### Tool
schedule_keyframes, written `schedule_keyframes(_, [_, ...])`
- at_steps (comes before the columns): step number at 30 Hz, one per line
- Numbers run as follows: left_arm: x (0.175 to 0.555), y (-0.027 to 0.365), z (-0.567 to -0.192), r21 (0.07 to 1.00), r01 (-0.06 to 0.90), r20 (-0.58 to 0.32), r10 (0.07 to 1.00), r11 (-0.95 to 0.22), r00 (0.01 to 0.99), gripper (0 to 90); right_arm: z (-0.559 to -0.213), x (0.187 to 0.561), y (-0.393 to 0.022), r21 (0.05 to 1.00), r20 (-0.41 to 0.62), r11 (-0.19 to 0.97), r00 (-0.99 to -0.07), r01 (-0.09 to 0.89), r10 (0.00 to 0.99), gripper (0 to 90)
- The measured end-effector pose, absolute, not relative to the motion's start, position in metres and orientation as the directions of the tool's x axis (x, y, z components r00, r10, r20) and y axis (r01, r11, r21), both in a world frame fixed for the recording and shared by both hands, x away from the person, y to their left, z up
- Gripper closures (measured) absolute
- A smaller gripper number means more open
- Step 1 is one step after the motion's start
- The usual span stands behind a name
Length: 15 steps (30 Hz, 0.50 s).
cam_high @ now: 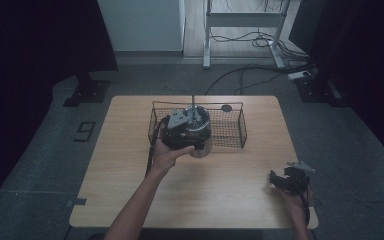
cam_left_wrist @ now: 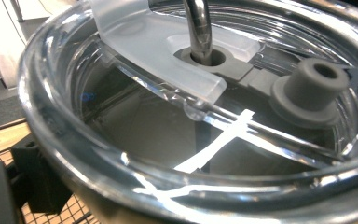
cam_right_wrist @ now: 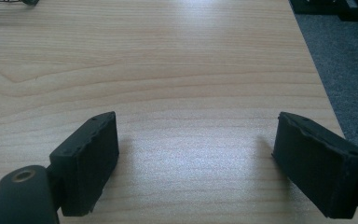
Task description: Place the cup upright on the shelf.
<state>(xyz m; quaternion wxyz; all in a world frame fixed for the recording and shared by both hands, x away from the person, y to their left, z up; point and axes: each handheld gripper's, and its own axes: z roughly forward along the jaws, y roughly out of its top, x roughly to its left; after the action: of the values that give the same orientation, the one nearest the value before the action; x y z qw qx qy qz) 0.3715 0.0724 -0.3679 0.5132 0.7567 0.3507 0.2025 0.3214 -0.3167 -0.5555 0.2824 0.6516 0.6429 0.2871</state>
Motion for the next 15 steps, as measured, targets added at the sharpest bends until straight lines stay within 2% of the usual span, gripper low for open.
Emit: schedule_keyframes(15, [0.392,0.077,-0.361,0.919,0.336,-0.065,0.762,-0.206,0.645,4.1,-0.556,0.321,-0.317,0.738,0.013,-0.016,0.010,0.674,1.000,13.9])
